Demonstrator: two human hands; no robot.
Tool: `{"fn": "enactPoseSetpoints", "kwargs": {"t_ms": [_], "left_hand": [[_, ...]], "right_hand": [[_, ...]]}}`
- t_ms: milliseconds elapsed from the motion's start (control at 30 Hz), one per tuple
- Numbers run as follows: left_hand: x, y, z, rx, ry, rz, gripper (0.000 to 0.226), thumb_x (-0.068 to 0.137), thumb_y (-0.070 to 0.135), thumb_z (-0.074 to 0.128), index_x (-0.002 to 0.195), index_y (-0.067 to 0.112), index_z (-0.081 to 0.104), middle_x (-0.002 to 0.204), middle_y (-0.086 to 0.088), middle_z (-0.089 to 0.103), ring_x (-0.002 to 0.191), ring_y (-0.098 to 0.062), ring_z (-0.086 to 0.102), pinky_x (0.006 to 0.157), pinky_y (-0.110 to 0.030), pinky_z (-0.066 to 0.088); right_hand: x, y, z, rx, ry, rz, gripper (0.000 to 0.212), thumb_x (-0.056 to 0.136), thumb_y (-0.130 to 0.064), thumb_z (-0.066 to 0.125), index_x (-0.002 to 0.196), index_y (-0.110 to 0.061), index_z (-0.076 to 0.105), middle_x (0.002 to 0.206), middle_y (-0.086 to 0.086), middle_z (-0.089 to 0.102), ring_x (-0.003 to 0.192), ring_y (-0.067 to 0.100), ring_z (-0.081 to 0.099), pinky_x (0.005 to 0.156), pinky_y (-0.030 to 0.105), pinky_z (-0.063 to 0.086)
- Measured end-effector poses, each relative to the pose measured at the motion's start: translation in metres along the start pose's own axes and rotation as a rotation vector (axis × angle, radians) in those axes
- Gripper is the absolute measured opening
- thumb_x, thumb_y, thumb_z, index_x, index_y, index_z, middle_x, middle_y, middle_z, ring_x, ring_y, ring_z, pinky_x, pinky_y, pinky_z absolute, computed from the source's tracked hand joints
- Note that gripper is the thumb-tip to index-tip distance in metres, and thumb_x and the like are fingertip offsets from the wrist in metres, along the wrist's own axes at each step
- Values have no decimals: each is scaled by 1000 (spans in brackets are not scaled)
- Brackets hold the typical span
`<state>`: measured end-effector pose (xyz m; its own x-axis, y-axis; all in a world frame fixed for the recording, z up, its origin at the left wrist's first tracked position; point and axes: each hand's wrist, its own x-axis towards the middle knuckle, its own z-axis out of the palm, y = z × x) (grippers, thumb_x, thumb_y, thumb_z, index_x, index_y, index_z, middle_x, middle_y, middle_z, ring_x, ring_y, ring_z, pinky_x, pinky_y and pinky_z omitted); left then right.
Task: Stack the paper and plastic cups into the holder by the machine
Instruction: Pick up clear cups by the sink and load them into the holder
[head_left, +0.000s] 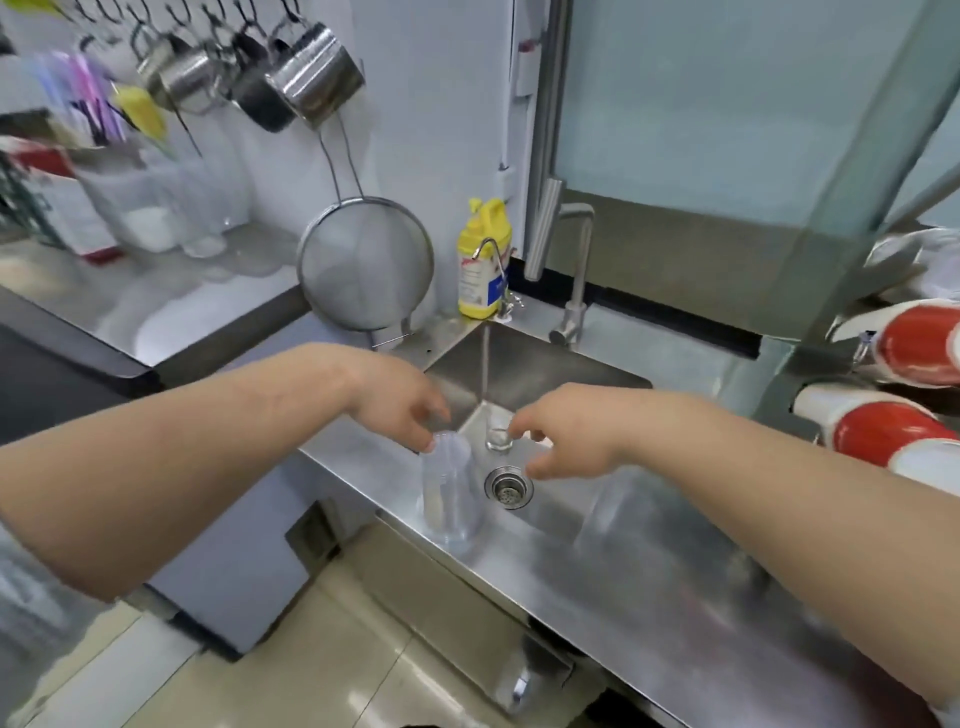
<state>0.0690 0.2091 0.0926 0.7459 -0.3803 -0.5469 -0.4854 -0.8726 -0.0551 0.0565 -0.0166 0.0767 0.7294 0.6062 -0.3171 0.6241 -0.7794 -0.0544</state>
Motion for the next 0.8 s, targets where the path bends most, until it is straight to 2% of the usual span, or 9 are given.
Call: {"fn": "enactPoseSetpoints", "kwargs": {"t_ms": [167, 367, 500, 567, 633, 700, 733, 767, 800], "left_hand": [[7, -29, 46, -165, 22, -81, 61, 94, 48, 56, 148, 24, 42, 146, 2, 51, 128, -18, 52, 98, -24, 38], [33, -46, 112, -287, -19, -157, 73, 93, 52, 53, 156, 30, 24, 158, 0, 34, 140, -20, 41, 110, -34, 35], [51, -45, 147, -441, 22, -154, 79, 90, 55, 56, 156, 29, 22, 154, -3, 39, 138, -24, 42, 111, -39, 37], [59, -41, 161, -522, 45, -145, 79, 87, 53, 60, 154, 26, 27, 141, -3, 48, 130, -24, 48, 106, -38, 41], [67, -38, 173, -590, 72, -139, 65, 83, 50, 64, 140, 26, 43, 115, 0, 53, 112, -24, 56, 93, -36, 47], [75, -34, 186, -647, 113, -122, 35, 80, 45, 67, 109, 34, 53, 98, 3, 52, 97, -23, 58, 85, -36, 49], [77, -33, 189, -677, 125, -106, 23, 78, 41, 68, 94, 41, 50, 93, 4, 51, 92, -22, 57, 80, -33, 48], [79, -31, 192, -710, 130, -92, 24, 78, 39, 68, 85, 43, 46, 89, 6, 49, 88, -20, 55, 76, -30, 45], [81, -30, 195, -747, 148, -82, 26, 78, 38, 69, 85, 43, 45, 89, 7, 47, 87, -18, 53, 75, -28, 42]], "right_hand": [[50, -18, 23, 140, 74, -16, 62, 84, -47, 55, 140, -27, 36, 132, 7, 51, 120, 27, 48, 95, 34, 42], [86, -36, 51, 298, 74, -2, 79, 84, -45, 57, 150, -25, 19, 149, 7, 31, 133, 26, 38, 106, 42, 36], [99, -44, 69, 355, 89, -4, 84, 82, -42, 61, 151, -24, 16, 152, 6, 24, 137, 25, 31, 109, 39, 32], [107, -45, 77, 369, 100, -1, 86, 81, -40, 63, 151, -22, 16, 152, 5, 23, 139, 23, 27, 111, 37, 30], [113, -47, 82, 393, 102, 1, 86, 81, -39, 65, 150, -21, 17, 152, 3, 23, 139, 21, 27, 111, 35, 29], [118, -49, 87, 411, 111, 3, 83, 80, -36, 66, 149, -21, 22, 150, 3, 28, 137, 19, 31, 109, 31, 31], [119, -49, 90, 419, 131, 5, 80, 79, -35, 66, 147, -22, 26, 147, 3, 33, 134, 19, 34, 107, 29, 32], [119, -49, 93, 429, 155, 7, 77, 78, -33, 67, 145, -22, 31, 142, 3, 36, 130, 19, 38, 104, 28, 34], [118, -50, 95, 443, 177, 7, 74, 77, -32, 68, 142, -23, 34, 138, 3, 39, 126, 19, 42, 102, 28, 36]]}}
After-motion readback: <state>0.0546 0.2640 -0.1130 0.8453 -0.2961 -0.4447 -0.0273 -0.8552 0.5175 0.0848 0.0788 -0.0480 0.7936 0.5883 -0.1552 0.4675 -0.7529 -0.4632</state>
